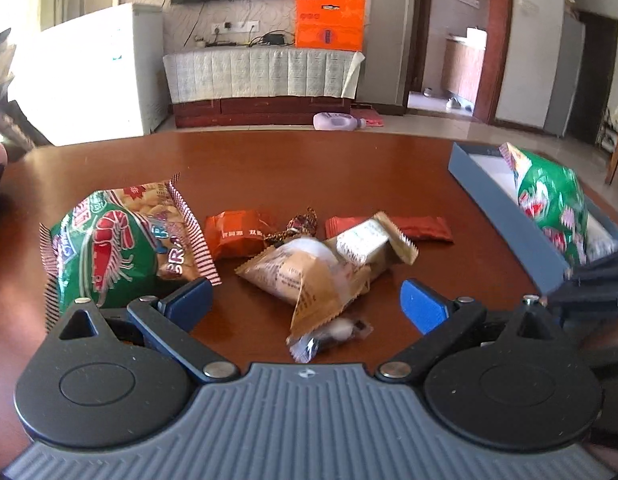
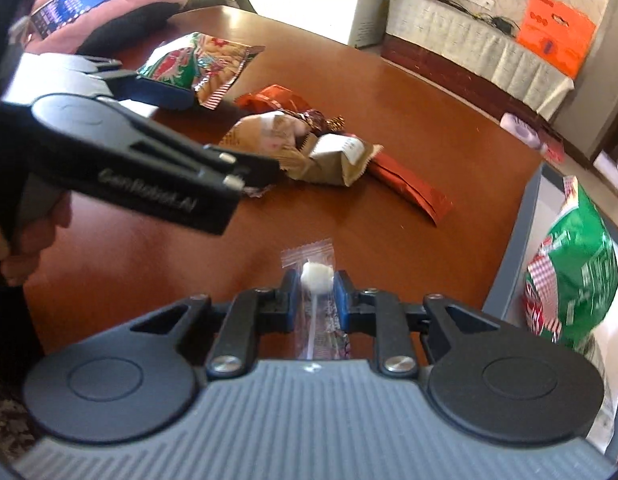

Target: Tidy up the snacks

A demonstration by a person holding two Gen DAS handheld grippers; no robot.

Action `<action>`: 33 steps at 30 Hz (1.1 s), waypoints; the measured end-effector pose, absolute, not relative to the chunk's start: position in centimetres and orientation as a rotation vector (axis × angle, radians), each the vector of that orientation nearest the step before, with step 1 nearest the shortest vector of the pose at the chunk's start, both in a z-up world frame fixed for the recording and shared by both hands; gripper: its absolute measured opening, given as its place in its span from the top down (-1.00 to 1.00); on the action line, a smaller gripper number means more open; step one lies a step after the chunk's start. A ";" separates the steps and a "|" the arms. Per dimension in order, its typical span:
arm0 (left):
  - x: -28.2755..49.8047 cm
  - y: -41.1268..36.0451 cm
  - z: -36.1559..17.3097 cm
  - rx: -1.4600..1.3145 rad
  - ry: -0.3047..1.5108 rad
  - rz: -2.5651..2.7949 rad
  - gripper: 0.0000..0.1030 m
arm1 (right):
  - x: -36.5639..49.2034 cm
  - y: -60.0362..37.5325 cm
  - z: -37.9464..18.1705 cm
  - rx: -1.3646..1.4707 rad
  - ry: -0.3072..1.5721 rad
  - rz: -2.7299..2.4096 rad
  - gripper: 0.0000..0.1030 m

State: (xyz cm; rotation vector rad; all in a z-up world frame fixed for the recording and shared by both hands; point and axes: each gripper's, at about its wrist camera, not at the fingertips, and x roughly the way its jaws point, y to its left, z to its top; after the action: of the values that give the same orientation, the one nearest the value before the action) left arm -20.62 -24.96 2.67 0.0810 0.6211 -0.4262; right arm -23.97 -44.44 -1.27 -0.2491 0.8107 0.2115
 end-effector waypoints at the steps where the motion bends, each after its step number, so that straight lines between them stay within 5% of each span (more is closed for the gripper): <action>1: -20.4 -25.0 2.8 0.064 0.622 -0.424 -0.97 | -23.9 -44.5 -1.2 -0.244 0.812 0.212 0.56; 6: -18.8 -25.4 2.2 0.038 0.651 -0.385 -0.97 | -23.7 -44.6 -1.3 -0.228 0.818 0.211 0.56; 8: -18.2 -25.1 1.5 0.016 0.667 -0.371 -0.54 | -23.6 -44.6 -1.3 -0.228 0.819 0.210 0.56; 9: -17.8 -24.7 1.0 -0.012 0.690 -0.407 -0.06 | -23.6 -44.6 -1.2 -0.228 0.819 0.210 0.56; 10: -17.5 -24.2 0.6 -0.056 0.709 -0.440 0.14 | -23.7 -44.6 -1.2 -0.229 0.819 0.210 0.56; 33: -20.4 -24.2 3.1 -0.060 0.577 -0.425 0.27 | -26.2 -45.3 2.4 -0.168 0.688 0.186 0.59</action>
State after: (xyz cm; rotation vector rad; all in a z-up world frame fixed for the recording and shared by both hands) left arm -20.42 -24.20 3.12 -0.0602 0.5774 -0.4250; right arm -26.16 -45.28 2.44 -0.1678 0.6877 0.1856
